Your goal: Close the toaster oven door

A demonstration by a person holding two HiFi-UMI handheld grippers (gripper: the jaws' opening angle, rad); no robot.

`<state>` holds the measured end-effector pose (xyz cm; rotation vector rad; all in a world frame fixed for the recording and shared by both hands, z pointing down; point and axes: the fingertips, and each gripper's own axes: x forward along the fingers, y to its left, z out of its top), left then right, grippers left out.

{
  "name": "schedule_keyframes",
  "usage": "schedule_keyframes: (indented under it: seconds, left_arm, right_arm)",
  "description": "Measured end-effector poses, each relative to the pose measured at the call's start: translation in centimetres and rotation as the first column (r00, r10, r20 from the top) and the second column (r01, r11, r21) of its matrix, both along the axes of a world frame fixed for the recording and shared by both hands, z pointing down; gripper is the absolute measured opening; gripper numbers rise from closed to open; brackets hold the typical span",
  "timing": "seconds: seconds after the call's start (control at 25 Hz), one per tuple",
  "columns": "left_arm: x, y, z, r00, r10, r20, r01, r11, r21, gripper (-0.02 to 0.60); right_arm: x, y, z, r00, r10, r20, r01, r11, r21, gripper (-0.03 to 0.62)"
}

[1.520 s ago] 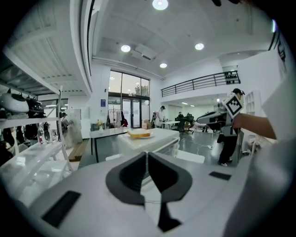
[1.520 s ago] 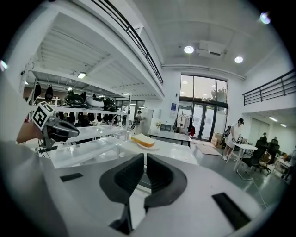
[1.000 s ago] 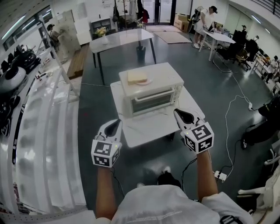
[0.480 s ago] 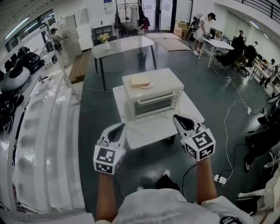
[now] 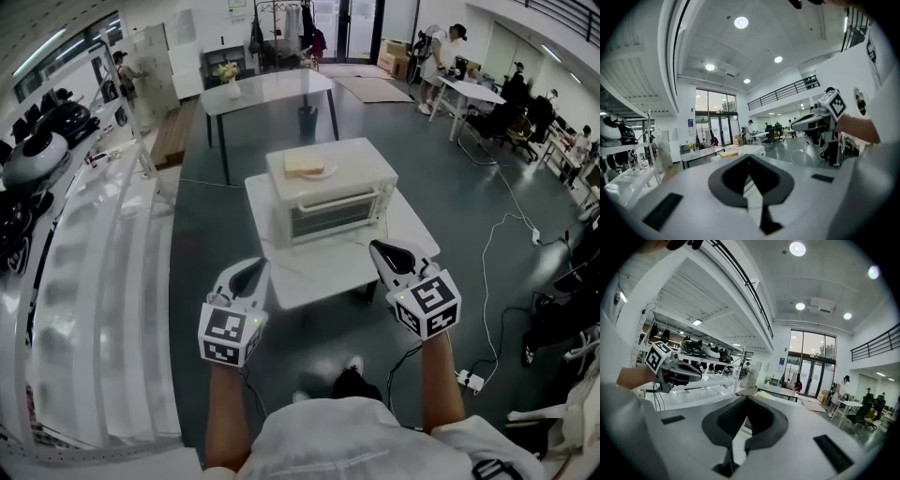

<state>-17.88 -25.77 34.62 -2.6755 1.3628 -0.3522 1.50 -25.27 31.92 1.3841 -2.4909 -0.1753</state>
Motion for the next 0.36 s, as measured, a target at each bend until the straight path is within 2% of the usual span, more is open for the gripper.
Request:
schedule_keyframes:
  seconds: [0.36]
  left_arm:
    - [0.4,-0.1,1.0,1.0,0.002,0.005,-0.002,0.999,-0.032,0.018]
  right_arm:
    - [0.7,-0.3,0.3,1.0,0.003,0.003,-0.003,1.0,-0.003,0.015]
